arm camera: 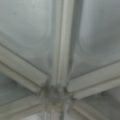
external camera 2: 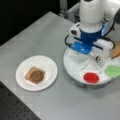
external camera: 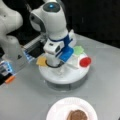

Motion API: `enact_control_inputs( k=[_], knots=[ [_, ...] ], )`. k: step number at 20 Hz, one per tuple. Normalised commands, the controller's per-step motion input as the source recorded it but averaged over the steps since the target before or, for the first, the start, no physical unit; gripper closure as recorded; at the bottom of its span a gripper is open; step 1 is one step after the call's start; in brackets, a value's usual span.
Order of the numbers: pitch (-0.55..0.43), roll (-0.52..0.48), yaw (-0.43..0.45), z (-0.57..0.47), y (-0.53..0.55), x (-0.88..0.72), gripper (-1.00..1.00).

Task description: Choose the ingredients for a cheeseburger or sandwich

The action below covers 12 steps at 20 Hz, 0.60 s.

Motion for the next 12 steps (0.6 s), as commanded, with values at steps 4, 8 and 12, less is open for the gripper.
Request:
enact_control_inputs(
  k=[4,8,12],
  knots=[
    [-0.104,-0.047,-0.130,-0.10,0.10,-0.20,-1.00],
    [-0.127,-0.050,-0.093,-0.10,0.16,-0.21,-1.00],
    [-0.133,-0.048,-0.049,-0.11,0.13,-0.26,-1.00]
  ],
)
